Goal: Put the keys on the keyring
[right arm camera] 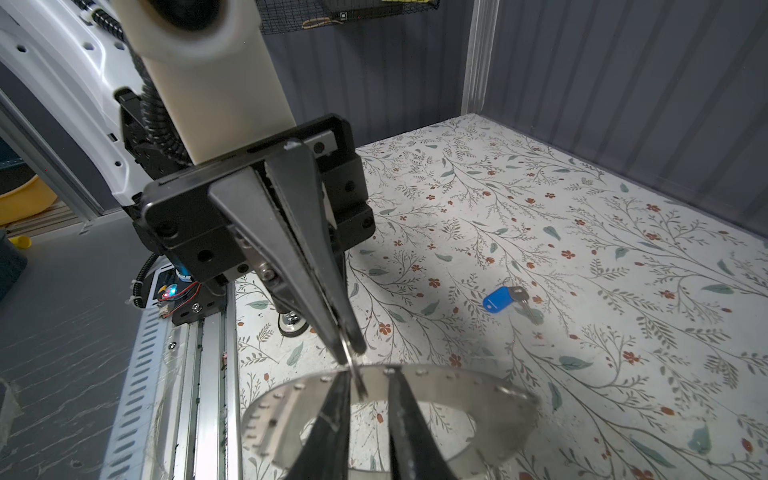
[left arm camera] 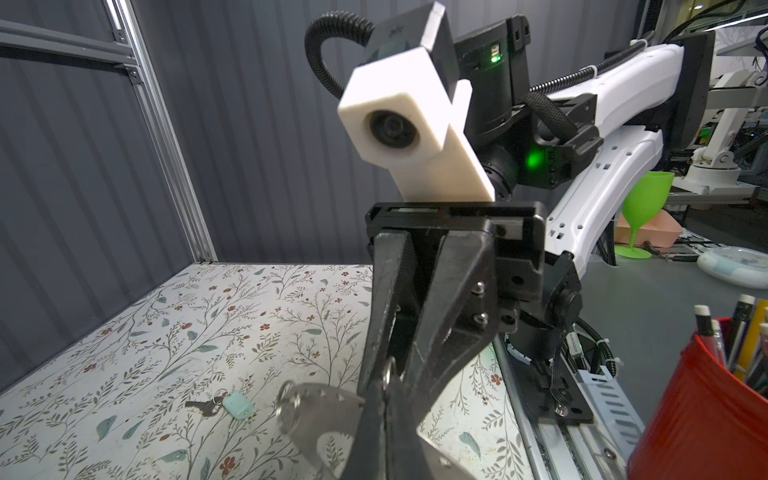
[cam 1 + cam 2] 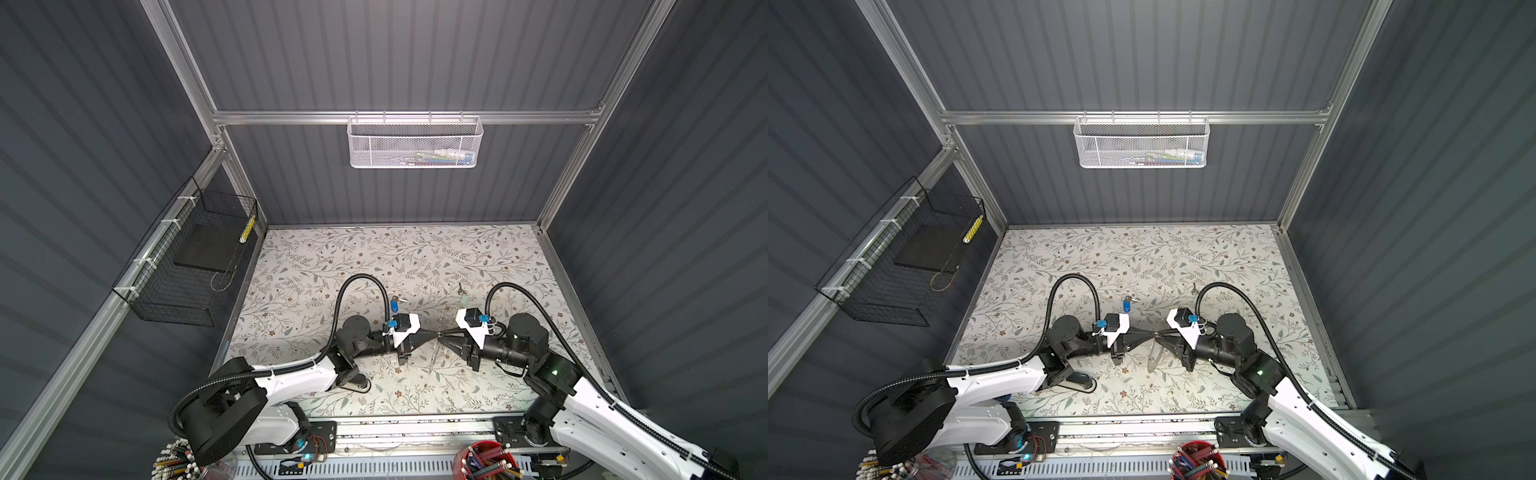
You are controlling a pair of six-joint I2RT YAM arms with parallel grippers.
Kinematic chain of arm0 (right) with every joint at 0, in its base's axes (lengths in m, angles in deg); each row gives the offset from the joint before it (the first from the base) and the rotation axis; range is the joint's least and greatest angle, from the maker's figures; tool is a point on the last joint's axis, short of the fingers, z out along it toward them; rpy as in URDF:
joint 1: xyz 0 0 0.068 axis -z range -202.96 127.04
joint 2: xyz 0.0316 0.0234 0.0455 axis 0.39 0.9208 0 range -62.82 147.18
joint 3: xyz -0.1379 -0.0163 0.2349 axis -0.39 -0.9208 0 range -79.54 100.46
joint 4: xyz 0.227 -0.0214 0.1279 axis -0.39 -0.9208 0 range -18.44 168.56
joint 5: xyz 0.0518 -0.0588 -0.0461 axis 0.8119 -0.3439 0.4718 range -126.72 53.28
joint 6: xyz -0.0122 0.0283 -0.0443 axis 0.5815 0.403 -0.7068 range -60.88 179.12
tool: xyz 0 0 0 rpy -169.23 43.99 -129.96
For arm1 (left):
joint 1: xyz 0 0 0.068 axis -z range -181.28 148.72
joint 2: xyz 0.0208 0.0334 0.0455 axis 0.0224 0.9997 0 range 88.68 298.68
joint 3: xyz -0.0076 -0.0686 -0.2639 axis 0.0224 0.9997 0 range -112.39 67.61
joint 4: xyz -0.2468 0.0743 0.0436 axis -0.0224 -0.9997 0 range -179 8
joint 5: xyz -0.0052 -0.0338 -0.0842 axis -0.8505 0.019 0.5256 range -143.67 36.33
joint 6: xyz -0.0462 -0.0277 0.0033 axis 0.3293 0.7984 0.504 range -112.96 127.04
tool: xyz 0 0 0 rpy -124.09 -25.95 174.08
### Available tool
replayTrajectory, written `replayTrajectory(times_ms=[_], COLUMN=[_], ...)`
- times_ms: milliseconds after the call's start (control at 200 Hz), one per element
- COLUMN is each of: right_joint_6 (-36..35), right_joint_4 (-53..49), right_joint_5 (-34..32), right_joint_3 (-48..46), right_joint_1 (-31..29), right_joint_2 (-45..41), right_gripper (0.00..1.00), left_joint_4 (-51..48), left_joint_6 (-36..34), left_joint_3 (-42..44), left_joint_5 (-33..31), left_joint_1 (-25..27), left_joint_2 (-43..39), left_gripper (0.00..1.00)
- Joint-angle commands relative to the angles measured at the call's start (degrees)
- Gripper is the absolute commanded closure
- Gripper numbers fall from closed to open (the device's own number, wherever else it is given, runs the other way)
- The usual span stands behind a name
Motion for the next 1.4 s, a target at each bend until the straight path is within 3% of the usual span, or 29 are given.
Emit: replayTrajectory(times_ms=[0,405,530,550,615,655,820,926,1106,1396], right_joint_6=[0.61,0.09,-0.69,-0.91,-2.01,-3.07,-7.87,-9.40,-9.46,-10.37], right_joint_4=[3.24,2.23,0.76,0.23,-2.96,-5.96,-20.42,-24.58,-27.73,-33.13], right_joint_5=[2.59,4.21,4.98,5.13,5.44,5.38,4.32,3.71,3.95,3.40], right_joint_3=[-0.01,0.18,0.67,0.88,2.01,3.17,9.39,12.04,15.35,20.69], right_joint_1=[0.19,0.22,0.24,0.23,0.20,0.24,0.17,0.23,0.23,0.22], right_joint_2=[0.10,-1.22,-1.43,-1.36,-1.00,-0.50,3.26,5.93,9.89,14.61], right_gripper=[0.83,1.00,1.00,1.00,1.00,1.00,1.00,1.00,1.00,1.00], left_joint_4=[2.72,1.00,-3.44,-4.81,-10.90,-17.21,-53.52,-68.37,-77.64,-80.61], left_joint_6=[0.72,0.57,-0.85,-1.38,-4.50,-8.58,-31.62,-41.26,-46.80,-48.37], left_joint_3=[-2.26,-2.19,-3.37,-3.67,-5.11,-6.63,-19.40,-26.43,-31.95,-34.16], left_joint_5=[2.09,3.93,5.58,5.90,5.96,5.98,1.99,-0.07,-0.94,-2.89], left_joint_1=[0.02,-0.70,-0.89,-0.97,-1.19,-1.34,-1.45,-1.51,-1.42,-0.73], left_joint_2=[0.23,-0.25,-0.42,-0.62,-1.88,-3.38,-7.39,-6.21,-3.65,-2.47], left_gripper=[1.00,1.00,1.00,0.99,0.77,0.69,0.65,0.65,0.67,0.68])
